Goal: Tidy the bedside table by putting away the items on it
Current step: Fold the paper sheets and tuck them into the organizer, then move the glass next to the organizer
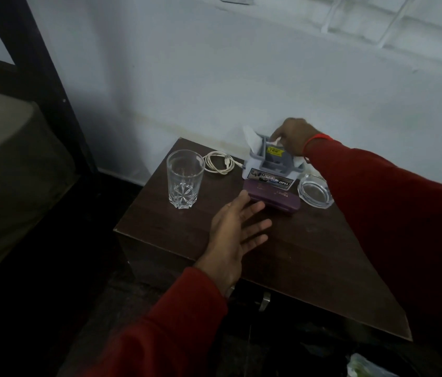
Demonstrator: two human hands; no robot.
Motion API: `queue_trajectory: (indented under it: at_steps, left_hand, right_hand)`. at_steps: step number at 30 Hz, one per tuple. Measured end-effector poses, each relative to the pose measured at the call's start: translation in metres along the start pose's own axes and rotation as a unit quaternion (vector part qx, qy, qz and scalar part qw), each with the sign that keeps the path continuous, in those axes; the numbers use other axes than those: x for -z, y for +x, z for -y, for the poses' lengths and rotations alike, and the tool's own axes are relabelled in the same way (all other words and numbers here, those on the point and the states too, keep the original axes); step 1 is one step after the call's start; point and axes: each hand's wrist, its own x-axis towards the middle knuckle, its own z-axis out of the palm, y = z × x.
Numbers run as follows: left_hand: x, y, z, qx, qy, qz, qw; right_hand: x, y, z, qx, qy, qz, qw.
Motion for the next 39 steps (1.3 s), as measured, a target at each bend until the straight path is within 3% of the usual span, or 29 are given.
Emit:
queue_trajectory:
  at_steps: [2, 4, 7, 10, 11, 14, 18, 21, 24, 27, 31, 35, 39]
  left_hand:
    - [-0.001, 0.0, 0.0, -0.001, 0.001, 0.002, 1.0]
    - [0.0, 0.001, 0.0, -0.003, 0.001, 0.002, 1.0]
    - [0.002, 0.002, 0.0, -0.007, 0.001, 0.002, 1.0]
    - [0.004, 0.004, 0.001, -0.008, 0.003, 0.004, 1.0]
    - [0.005, 0.005, 0.001, -0.008, 0.003, 0.005, 1.0]
    - [0.004, 0.004, 0.002, -0.007, 0.003, 0.008, 1.0]
    - [0.002, 0.003, 0.003, -0.008, 0.004, 0.009, 1.0]
    - [0.002, 0.003, 0.003, -0.004, 0.006, 0.008, 1.0]
    - [0.002, 0.003, 0.001, -0.002, 0.004, 0.005, 1.0]
    - [0.004, 0.003, 0.0, -0.005, 0.009, 0.005, 1.0]
    - [0.005, 0.003, 0.0, -0.008, 0.007, 0.005, 1.0]
    - [0.003, 0.0, -0.001, -0.008, 0.002, 0.002, 1.0]
    - [0.003, -0.002, -0.003, -0.019, -0.02, -0.024, 0.999]
  right_hand:
    - [-0.006, 0.001, 0.004, -0.008, -0.001, 0.032, 0.999]
    - [-0.011, 0.002, 0.006, -0.022, 0.018, 0.017, 0.999]
    - [-0.007, 0.0, -0.001, -0.07, 0.07, -0.094, 0.991]
    - [0.005, -0.005, -0.009, -0.109, 0.133, -0.223, 0.96]
    - [0.007, -0.006, -0.011, -0.104, 0.147, -0.216, 0.96]
    - [0.009, -0.01, -0.013, -0.058, 0.148, -0.09, 0.983]
    - [0.008, -0.012, -0.013, -0.064, 0.169, -0.119, 0.976]
    - [0.008, -0.013, -0.008, -0.065, 0.144, -0.043, 0.986]
    - [0.012, -0.013, -0.012, -0.122, 0.177, -0.128, 0.968]
    - [0.015, -0.016, -0.017, -0.143, 0.11, -0.21, 0.961]
    - [0.015, -0.022, -0.017, -0.136, 0.081, -0.217, 0.963]
    - [0.015, -0.031, 0.002, -0.083, 0.091, -0.194, 0.973]
    - [0.02, -0.045, 0.057, 0.05, 0.289, -0.228, 0.928]
